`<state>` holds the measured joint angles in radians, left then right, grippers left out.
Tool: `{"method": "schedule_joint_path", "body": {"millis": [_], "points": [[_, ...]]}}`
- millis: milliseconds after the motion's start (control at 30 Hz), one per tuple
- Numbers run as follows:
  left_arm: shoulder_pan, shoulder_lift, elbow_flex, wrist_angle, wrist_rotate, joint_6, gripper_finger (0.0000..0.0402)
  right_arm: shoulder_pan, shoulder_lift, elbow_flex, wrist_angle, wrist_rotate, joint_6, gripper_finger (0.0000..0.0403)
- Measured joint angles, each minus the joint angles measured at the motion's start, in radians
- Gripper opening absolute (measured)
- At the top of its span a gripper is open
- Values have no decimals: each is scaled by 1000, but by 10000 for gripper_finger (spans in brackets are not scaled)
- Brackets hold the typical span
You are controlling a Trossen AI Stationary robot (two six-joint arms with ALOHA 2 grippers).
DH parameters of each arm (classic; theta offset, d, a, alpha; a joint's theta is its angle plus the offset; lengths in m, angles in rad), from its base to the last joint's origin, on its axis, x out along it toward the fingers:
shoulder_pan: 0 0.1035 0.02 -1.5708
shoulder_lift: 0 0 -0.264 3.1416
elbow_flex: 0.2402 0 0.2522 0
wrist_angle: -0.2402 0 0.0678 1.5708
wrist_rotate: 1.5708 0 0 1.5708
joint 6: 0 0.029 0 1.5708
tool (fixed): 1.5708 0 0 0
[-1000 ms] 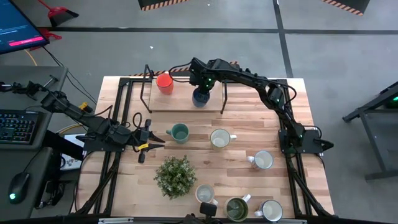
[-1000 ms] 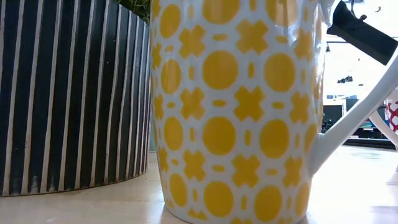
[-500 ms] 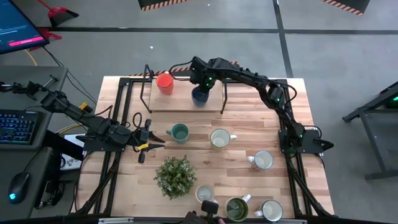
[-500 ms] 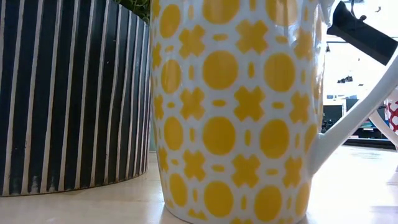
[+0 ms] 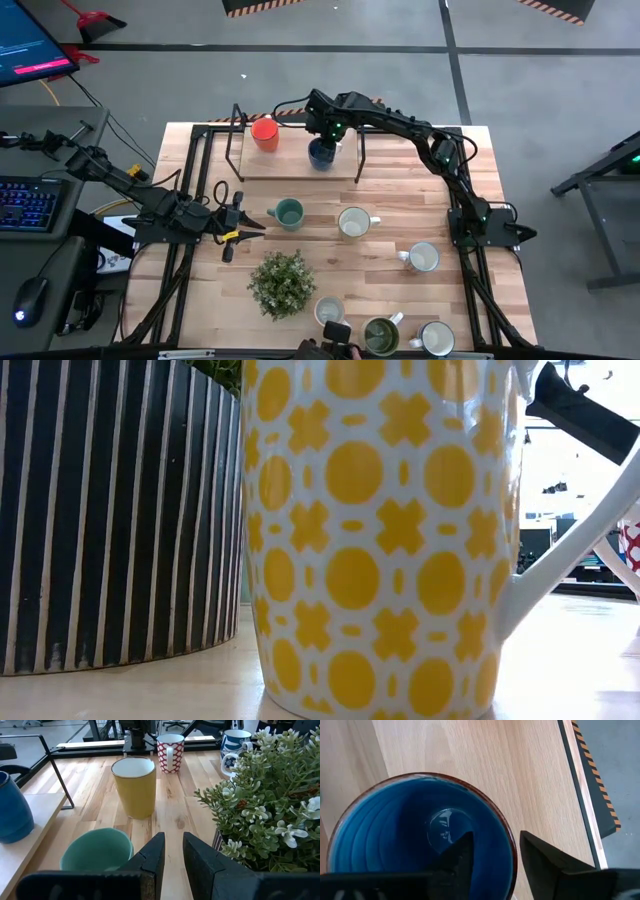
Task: Place coffee mugs
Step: Put the blue mug on the shelf, then put the green mug on the shelf
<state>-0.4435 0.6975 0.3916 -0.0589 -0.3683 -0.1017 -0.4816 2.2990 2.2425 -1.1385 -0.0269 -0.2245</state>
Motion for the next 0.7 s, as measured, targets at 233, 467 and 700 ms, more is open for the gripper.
{"method": "schedule_joint_path", "body": {"millis": [233, 467, 700], "points": [[0, 0, 0, -4, 0, 0, 60, 5, -33, 0, -1, 0, -4, 147], [0, 0, 0, -5, 0, 0, 60, 9, -106, 0, -18, -7, 7, 147], [0, 0, 0, -4, 0, 0, 60, 34, -200, 1, -138, -10, 7, 147]]}}
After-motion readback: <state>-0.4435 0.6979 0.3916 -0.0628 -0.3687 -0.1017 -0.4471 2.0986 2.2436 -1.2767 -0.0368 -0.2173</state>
